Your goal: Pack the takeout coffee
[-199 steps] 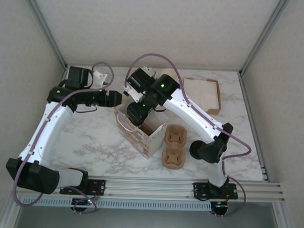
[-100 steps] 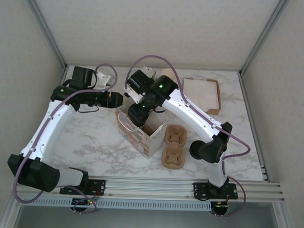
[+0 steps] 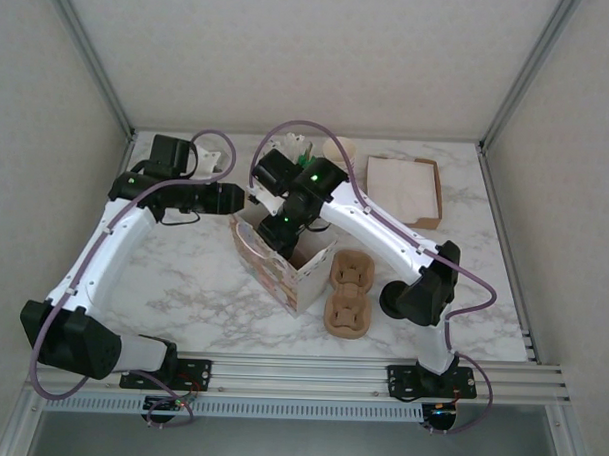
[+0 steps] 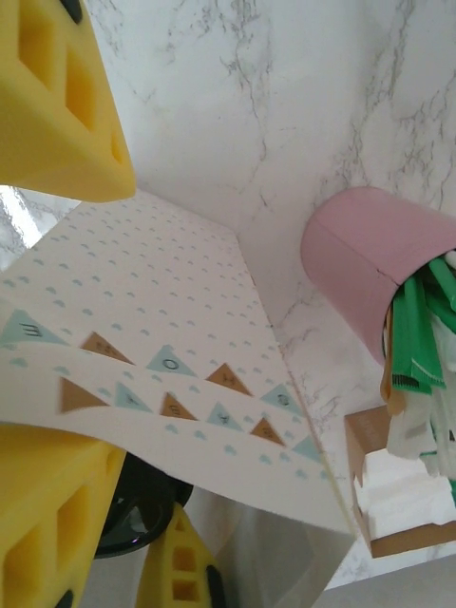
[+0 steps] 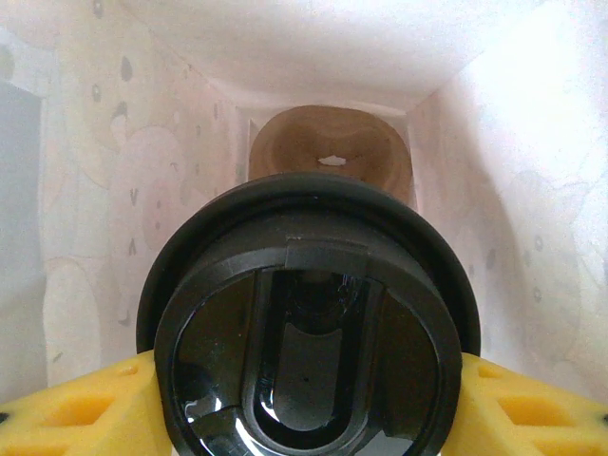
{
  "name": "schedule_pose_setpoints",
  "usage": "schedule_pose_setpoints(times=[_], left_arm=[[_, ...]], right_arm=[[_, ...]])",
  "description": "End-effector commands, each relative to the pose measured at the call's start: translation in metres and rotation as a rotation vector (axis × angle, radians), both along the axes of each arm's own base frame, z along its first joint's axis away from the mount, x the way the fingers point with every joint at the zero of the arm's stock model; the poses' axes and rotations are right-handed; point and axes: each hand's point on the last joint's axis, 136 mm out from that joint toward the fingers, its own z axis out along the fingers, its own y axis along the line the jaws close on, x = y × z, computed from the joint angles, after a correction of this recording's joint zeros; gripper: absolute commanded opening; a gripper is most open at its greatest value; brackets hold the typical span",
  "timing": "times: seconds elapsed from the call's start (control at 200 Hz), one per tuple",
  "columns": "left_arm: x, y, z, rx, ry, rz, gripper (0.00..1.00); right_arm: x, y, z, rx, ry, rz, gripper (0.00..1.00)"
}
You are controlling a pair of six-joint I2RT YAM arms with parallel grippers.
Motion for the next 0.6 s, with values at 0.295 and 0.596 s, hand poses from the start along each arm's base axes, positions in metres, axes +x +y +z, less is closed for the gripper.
schedule_pose_setpoints(times=[0.295, 0.596], left_arm=[[0.004, 0.005, 0.013, -0.027, -0.076, 0.07, 0.57], [0.005, 0.017, 0.027, -0.044, -0.134, 0.123, 0.63]], right_arm=[[0.009, 0.007, -0.033, -0.051, 0.021, 0.002, 0.55], [0.014, 0.011, -0.041, -0.046, 0.007, 0.0, 0.54]])
